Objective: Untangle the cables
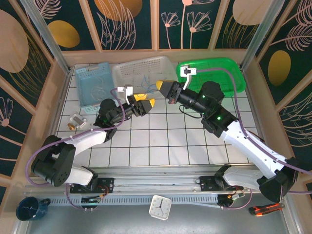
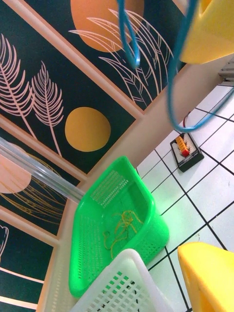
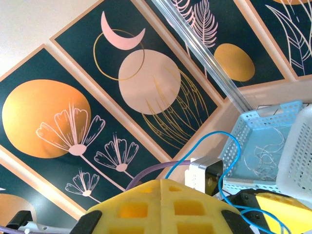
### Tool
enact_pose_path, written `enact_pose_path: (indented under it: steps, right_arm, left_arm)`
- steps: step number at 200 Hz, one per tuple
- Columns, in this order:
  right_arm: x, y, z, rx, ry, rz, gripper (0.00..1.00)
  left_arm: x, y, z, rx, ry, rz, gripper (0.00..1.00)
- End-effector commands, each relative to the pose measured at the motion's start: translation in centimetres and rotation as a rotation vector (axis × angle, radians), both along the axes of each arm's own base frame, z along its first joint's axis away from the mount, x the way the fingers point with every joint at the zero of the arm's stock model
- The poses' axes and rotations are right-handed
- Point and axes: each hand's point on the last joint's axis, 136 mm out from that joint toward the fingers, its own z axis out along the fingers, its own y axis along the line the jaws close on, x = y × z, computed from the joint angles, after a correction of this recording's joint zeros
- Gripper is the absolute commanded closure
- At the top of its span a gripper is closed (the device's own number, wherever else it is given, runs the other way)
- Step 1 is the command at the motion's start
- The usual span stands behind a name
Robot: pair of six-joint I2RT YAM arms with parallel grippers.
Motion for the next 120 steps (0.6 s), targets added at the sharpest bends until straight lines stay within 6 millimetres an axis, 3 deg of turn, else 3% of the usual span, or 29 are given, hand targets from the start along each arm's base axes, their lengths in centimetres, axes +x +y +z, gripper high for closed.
enact_pose_path:
  steps: [1,20,40,75,96,120]
  right_arm:
    - [-1.0,-0.2,2.5,0.062,-0.049,0.025,1.00]
    - [-1.2,-0.2,2.8,0.069,-0.052,0.031,1.00]
    - [-1.5,-0.2,3.1,0.078,-0.055,0.037,1.00]
    - [-1.8,-0.7,3.8,0.095,-0.064,0.026,1.00]
    - [-2.0,-1.4,4.4,0.101,-0.078,0.003,1.00]
    - [-1.4,-3.1,5.1,0.106,-0.099,-0.058,1.00]
  left_arm:
    - [-0.1,0.0,2.2,-0.046,-0.066,-0.017,0.06]
    - [-0.2,0.1,2.2,-0.049,-0.065,-0.014,0.11]
    - [-0.1,0.1,2.3,-0.051,-0.069,-0.009,0.28]
    - [0.1,0.0,2.4,-0.059,-0.070,-0.009,0.76]
    - [0.3,-0.1,2.2,-0.060,-0.063,-0.009,1.00]
    - [0.3,0.1,1.6,-0.054,-0.049,0.004,1.00]
